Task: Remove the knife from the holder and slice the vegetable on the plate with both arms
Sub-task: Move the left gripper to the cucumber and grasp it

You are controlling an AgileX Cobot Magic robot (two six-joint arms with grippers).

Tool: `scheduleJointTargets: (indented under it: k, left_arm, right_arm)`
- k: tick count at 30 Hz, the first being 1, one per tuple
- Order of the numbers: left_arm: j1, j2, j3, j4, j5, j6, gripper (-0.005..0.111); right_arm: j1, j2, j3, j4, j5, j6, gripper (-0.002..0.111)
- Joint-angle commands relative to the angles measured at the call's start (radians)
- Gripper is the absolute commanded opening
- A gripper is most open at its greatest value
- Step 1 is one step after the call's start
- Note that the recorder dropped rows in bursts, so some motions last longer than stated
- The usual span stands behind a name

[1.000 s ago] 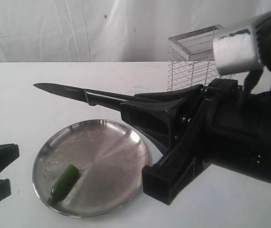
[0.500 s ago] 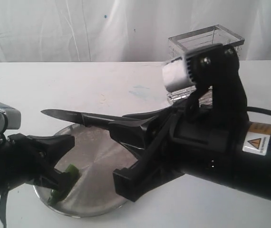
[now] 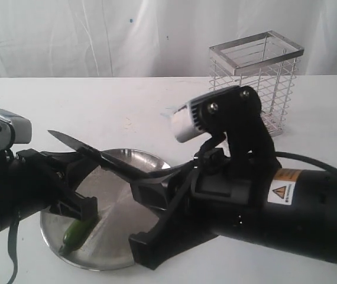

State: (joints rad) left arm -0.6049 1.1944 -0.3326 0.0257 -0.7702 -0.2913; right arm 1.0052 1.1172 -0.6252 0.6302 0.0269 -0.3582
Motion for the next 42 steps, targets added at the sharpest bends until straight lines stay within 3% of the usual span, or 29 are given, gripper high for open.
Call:
scheduleJointTargets:
  k: [1, 12, 19, 22, 26, 29, 32, 37, 42]
  left_arm:
    - [-0.006, -0.008, -0.007, 0.005, -0.014, 0.029, 0.0]
    - [-0.006, -0.015, -0.007, 0.039, 0.044, 0.029, 0.0]
    - [-0.006, -0.161, -0.007, 0.039, 0.325, 0.115, 0.0]
    - [-0.006, -0.233, -0.007, 0.039, 0.437, 0.115, 0.0]
    - [-0.006, -0.316, -0.007, 0.039, 0.538, 0.136, 0.0]
    - [-0.006, -0.364, -0.007, 0.039, 0.59, 0.134, 0.0]
    - [-0.006, -0.377, -0.007, 0.027, 0.607, 0.132, 0.0]
    - [-0.004, -0.315, -0.007, -0.003, 0.592, 0.132, 0.0]
    - [-0.004, -0.233, -0.007, -0.082, 0.479, 0.134, 0.0]
  right_arm:
    - [0.002, 0.024, -0.001, -0.001, 0.084, 0.002, 0.003]
    - [0.0, 0.042, -0.001, -0.009, 0.05, 0.002, 0.0]
    - [-0.012, 0.042, -0.001, -0.009, 0.002, 0.007, 0.0]
    - [-0.029, 0.044, -0.001, -0.021, 0.083, 0.005, 0.0]
    - [-0.029, 0.09, 0.001, -0.147, 0.252, 0.032, 0.0]
    - [-0.029, 0.137, 0.001, -0.297, 0.243, 0.142, 0.0]
    - [-0.029, 0.184, 0.001, -0.443, 0.214, 0.295, 0.0]
    - [-0.029, 0.25, 0.001, -0.448, 0.165, 0.303, 0.0]
    - [-0.029, 0.296, -0.002, -0.448, 0.075, 0.32, 0.0]
